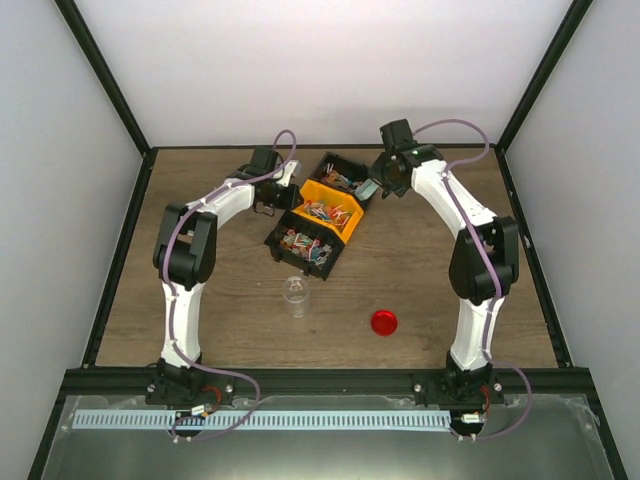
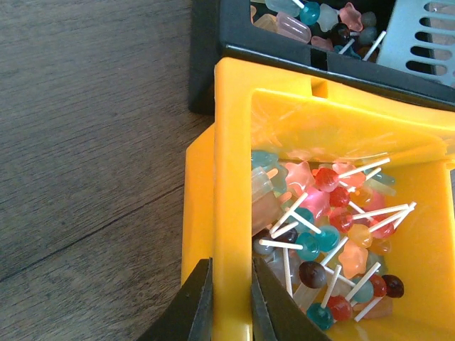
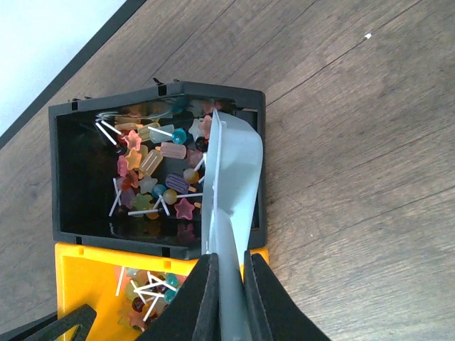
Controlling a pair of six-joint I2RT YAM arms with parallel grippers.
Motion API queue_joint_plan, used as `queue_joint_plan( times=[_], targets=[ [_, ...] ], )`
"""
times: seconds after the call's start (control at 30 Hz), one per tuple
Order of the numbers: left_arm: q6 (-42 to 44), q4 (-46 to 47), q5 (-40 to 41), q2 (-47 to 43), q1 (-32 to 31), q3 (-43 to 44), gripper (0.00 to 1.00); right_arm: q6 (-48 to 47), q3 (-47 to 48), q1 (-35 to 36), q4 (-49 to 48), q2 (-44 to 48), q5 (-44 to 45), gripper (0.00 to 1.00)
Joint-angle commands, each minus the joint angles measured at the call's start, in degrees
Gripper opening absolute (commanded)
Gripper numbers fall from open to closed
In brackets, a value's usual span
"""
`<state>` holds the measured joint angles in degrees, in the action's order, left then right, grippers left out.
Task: Pack the candies
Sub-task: Scoop the fake candies from the storage box.
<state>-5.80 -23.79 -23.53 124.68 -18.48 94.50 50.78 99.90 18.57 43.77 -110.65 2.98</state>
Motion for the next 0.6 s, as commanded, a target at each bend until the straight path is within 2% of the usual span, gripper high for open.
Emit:
queue_joint_plan(
  times=[0.0, 0.37, 0.57],
  targets=[
    [-0.7, 0.4, 1.6, 1.8, 0.0, -0.8, 0.04, -1.9, 3.5, 0.7, 7.0, -1.1, 1.1, 0.01],
    [-0.5, 0.8, 0.9, 2.8, 0.0, -0.5, 0.04, -7.3, 8.2, 1.7, 9.6, -0.1, 6.5, 0.01],
    [-0.8, 0.8, 0.0, 3.5, -0.2, -0.1, 0.04, -11.1, 15.6, 1.7, 14.0, -7.1, 5.3, 0.01]
  ],
)
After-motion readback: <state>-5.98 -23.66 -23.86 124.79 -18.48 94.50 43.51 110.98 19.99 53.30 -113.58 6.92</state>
